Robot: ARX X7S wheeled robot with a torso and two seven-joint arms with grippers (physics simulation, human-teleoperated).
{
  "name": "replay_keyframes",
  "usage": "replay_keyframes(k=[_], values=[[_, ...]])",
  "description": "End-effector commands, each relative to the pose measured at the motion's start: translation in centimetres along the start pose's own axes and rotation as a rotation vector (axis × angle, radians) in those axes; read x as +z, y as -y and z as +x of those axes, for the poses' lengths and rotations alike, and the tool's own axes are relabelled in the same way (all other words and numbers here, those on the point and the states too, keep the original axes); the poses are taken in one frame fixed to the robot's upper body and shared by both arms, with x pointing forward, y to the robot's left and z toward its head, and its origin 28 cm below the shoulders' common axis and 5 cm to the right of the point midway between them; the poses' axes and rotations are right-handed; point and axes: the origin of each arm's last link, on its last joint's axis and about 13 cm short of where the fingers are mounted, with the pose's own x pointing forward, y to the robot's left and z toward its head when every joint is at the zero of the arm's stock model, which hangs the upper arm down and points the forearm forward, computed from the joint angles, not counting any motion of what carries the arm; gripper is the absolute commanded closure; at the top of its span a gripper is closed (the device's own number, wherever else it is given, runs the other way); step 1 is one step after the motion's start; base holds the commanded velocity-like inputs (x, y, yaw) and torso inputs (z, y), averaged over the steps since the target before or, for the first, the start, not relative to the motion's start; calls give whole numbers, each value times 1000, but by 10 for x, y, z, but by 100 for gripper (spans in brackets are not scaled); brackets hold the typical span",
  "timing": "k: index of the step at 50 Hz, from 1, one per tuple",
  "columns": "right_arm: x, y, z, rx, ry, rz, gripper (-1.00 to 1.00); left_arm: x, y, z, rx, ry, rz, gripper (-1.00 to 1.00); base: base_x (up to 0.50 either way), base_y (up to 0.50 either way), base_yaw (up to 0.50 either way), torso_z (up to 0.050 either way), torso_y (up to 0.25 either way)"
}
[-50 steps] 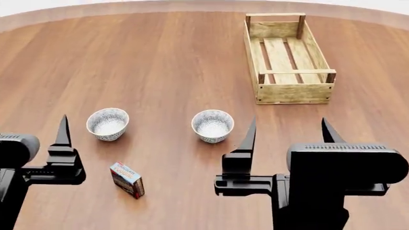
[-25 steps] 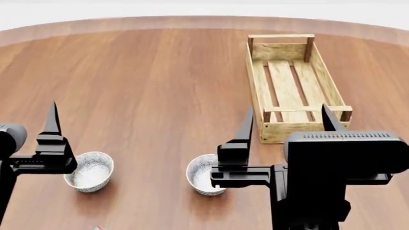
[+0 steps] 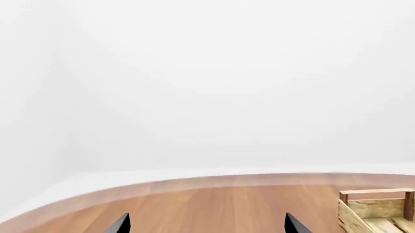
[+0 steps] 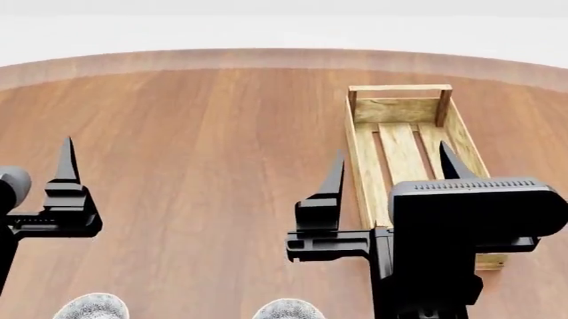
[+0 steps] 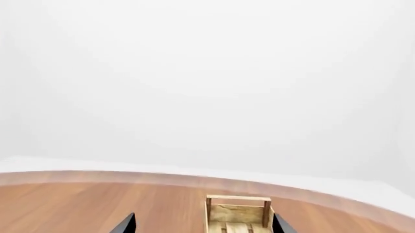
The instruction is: Stack the right bowl on the left bowl and place them in the tray.
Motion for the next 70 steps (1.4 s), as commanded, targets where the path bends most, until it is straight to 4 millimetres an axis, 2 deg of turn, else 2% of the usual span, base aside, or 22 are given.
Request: replay_keyframes(k=[1, 21, 26, 35, 38, 40, 43, 49, 55, 63, 70], values=[[0, 0, 0, 2, 0, 0, -100, 0, -1, 0, 1, 1, -2, -100, 500, 0, 0, 0, 0], [0, 0, 0, -5, 1, -2, -100, 0, 1, -1, -6, 2, 0, -100, 500, 0, 0, 0, 1], [-1, 1, 4, -49, -33, -1, -100, 0, 0, -1, -4, 2, -2, -100, 0, 0, 0, 0, 3], [11, 7, 10, 28, -329, 118, -100, 5, -4, -4, 6, 14, -5, -100, 0, 0, 0, 0, 0], [9, 22, 15, -71, -473, 93, -100, 6, -5, -4, 11, 16, -1, -100, 0, 0, 0, 0, 0], [13, 20, 8, -71, -518, 55, -100, 5, -6, -3, 14, 12, -1, -100, 0, 0, 0, 0, 0], [21, 15, -11, 114, -577, 93, -100, 5, -7, -3, 16, 11, 2, -100, 0, 0, 0, 0, 0], [19, 14, -34, 148, -727, 86, -100, 6, -8, -3, 22, 16, -1, -100, 0, 0, 0, 0, 0], [9, 19, -42, 136, -814, 83, -100, 6, -8, -3, 21, 13, 0, -100, 0, 0, 0, 0, 0], [-1, 21, -49, 147, -814, 49, -100, 6, -9, -3, 26, 13, -2, -100, 0, 0, 0, 0, 0], [-7, 20, -60, 167, -971, 51, -100, 5, -12, -4, 33, 12, -4, -100, 0, 0, 0, 0, 0]])
